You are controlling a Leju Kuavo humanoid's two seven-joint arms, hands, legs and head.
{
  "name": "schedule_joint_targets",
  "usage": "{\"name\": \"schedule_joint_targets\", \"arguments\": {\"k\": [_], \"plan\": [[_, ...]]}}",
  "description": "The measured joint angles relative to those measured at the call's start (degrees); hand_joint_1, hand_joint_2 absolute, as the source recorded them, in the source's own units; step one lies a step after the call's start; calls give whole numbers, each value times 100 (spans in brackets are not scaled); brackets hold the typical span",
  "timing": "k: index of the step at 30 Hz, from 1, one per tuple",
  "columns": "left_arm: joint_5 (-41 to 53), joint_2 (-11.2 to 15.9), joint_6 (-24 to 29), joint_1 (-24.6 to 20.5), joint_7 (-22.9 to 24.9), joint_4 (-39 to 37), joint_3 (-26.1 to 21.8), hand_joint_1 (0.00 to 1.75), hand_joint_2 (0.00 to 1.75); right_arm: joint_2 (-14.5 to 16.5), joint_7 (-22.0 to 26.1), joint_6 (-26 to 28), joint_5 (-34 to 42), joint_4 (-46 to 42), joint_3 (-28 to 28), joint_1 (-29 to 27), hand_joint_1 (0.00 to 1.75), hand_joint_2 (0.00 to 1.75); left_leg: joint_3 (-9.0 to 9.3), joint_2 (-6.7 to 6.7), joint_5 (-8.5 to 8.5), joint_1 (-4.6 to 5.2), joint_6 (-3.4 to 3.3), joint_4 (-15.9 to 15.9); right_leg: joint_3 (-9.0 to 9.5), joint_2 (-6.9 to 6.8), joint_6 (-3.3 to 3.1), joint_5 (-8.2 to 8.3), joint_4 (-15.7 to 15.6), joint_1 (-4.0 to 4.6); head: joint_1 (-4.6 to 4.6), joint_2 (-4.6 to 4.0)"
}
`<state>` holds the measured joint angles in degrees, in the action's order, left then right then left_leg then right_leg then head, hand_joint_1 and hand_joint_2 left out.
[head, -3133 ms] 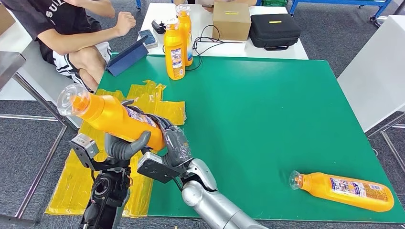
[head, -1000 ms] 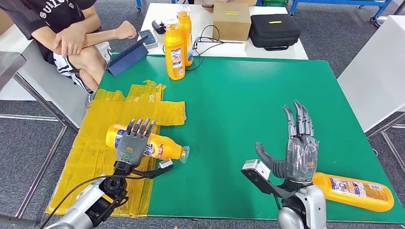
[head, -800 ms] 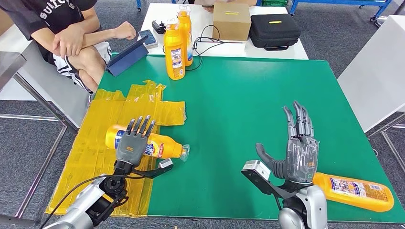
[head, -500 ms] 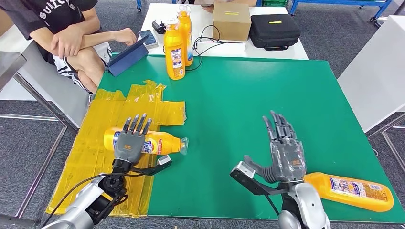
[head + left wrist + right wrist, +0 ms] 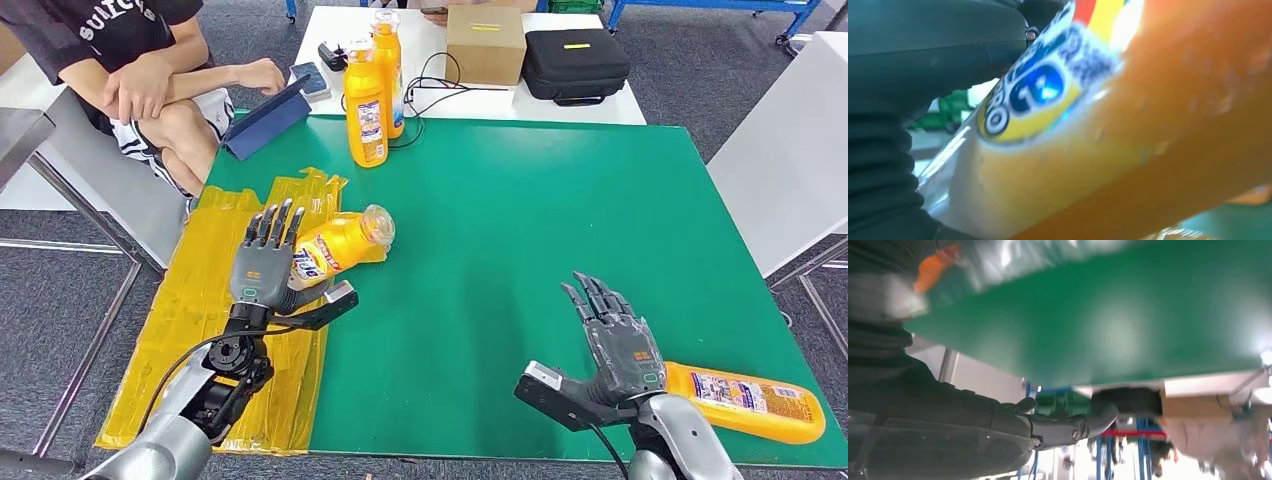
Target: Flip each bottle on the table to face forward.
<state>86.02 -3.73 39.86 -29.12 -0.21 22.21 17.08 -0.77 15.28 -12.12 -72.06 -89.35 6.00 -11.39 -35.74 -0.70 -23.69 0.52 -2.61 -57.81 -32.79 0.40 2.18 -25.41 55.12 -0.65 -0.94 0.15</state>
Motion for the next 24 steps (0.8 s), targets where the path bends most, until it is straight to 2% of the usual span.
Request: {"name": "schedule_joint_targets", "arguments": {"k": [1, 2, 5, 6, 9, 15, 19, 24], "plan": [[-114, -51, 12, -9, -196, 24, -112, 0, 0, -13, 143, -134, 37, 30, 169, -5, 0, 0, 0, -4, 0, -1, 0, 0, 1, -2, 0, 0, 0, 0, 1, 0], [-218, -106, 14, -20, -379, 46, -230, 0, 0, -51, 320, -262, 71, 95, 378, -5, 0, 0, 0, -7, 0, -1, 0, 0, 3, -3, 0, 0, 0, 0, 1, 0], [-382, -253, 13, -46, -711, 81, -542, 0, 131, -338, 885, -497, 58, 569, 1115, 41, 0, 0, -1, -11, -1, 5, -2, 0, 9, -3, 1, 0, 0, -4, 1, 0], [-407, -293, 17, -49, -772, 84, -631, 0, 175, -479, 1027, -512, 1, 826, 1378, 95, 0, 44, -1, -12, -1, 9, -2, 0, 10, -3, 1, 0, 0, -8, 2, 0], [-455, -417, 30, -51, -933, 85, -871, 0, 175, -934, 1209, -359, -260, 1770, 2138, 384, 0, 175, -1, -16, -1, 22, -6, 0, 9, -5, 4, 1, -1, -19, 1, 0], [-435, -699, 31, -51, -1092, 86, -1137, 0, 175, -1736, 958, 460, -818, 3868, 3243, 1105, 0, 175, -2, -20, 2, 33, -12, -2, 12, -9, 10, 4, -2, -30, 1, 0], [-441, -798, 31, -53, -1167, 105, -1256, 0, 175, -2083, 631, 630, -1072, 4894, 3524, 1494, 0, 175, 1, -11, 1, 32, -13, -2, 10, -5, 13, 6, -2, -25, -1, 0], [-447, -897, 27, -54, -1238, 109, -1336, 0, 175, -2337, 243, 685, -1132, 5575, 3691, 1817, 0, 175, 3, -15, 1, 19, -13, -2, 13, -7, 11, 5, -3, -14, 0, 0]]}}
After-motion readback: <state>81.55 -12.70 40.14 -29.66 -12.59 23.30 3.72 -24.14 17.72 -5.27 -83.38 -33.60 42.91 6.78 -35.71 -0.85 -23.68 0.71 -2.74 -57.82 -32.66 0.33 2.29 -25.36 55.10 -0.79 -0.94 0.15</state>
